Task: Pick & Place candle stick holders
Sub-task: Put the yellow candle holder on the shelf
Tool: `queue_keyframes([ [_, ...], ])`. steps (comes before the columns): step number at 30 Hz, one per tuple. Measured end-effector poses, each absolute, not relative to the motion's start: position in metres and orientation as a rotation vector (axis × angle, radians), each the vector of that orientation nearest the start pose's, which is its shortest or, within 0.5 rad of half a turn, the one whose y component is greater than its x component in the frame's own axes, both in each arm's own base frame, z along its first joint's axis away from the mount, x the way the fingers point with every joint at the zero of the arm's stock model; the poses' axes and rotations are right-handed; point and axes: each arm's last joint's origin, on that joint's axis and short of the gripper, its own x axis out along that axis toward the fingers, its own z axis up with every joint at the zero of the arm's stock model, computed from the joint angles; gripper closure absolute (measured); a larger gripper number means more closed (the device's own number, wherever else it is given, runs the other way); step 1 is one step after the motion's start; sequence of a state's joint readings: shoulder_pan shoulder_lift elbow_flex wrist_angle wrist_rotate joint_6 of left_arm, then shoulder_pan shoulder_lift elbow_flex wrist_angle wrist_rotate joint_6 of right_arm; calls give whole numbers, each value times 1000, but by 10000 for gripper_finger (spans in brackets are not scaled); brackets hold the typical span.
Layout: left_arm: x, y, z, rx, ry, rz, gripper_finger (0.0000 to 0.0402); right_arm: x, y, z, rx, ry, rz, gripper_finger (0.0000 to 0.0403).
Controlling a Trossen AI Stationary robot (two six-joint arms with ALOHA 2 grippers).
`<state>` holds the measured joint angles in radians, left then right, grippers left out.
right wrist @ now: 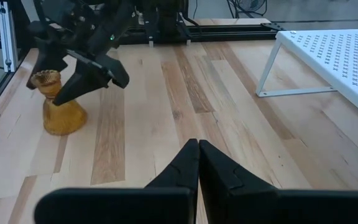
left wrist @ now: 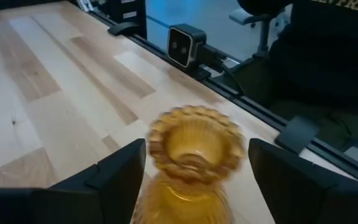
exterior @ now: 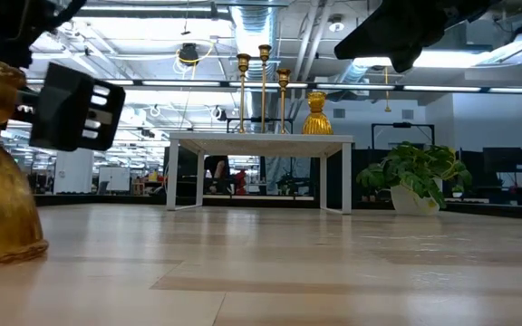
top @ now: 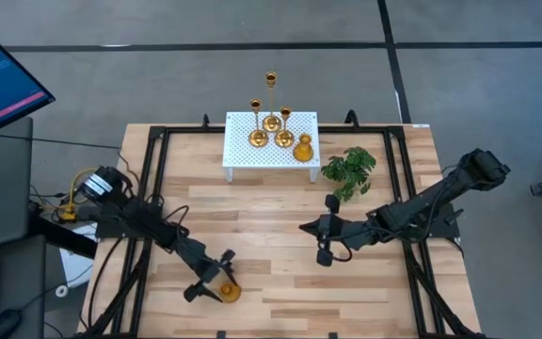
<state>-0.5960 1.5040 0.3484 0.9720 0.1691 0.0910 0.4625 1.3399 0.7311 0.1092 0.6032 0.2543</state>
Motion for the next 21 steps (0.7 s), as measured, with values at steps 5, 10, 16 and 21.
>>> queue_keyframes([
  [5, 214, -148, 145, 110, 178, -755, 114, 254, 108, 226, -4, 409, -190, 402],
  [10, 215, -149, 141, 113, 195, -757, 119, 253, 109, 225, -6, 411, -189, 402],
  [16, 215, -149, 141, 111, 185, -757, 139, 253, 109, 225, -6, 412, -189, 402],
  [21, 216, -149, 142, 110, 180, -757, 168, 253, 109, 225, -6, 412, -189, 402],
])
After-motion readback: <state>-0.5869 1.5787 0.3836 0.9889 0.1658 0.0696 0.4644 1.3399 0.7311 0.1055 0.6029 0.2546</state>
